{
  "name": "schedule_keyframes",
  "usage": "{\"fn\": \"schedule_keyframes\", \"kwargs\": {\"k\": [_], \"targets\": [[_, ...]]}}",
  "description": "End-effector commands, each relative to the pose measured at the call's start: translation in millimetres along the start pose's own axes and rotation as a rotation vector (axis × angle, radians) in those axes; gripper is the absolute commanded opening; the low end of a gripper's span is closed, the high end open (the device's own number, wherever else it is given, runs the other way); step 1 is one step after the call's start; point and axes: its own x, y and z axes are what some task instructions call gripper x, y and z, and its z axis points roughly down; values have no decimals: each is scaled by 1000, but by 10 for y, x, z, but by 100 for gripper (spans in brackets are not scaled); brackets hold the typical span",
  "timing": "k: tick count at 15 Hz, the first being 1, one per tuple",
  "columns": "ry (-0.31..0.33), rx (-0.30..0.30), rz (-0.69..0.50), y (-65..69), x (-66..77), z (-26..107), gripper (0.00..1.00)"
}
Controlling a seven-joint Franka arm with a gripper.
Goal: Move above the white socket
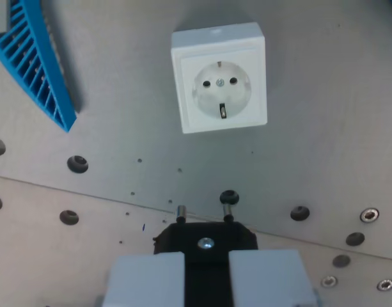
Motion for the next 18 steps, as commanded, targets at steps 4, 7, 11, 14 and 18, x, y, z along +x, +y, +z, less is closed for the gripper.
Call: {"fn": "schedule_keyframes", "kwargs": {"k": [4,7,11,14,18], "targets": [[85,-27,-80,62,-27,310,0],[82,-29,-90,83,-14,459,0],[79,-31,-102,108,9,656,0],[77,-33,-106,123,22,792,0],[71,-32,-110,140,33,934,0]]}}
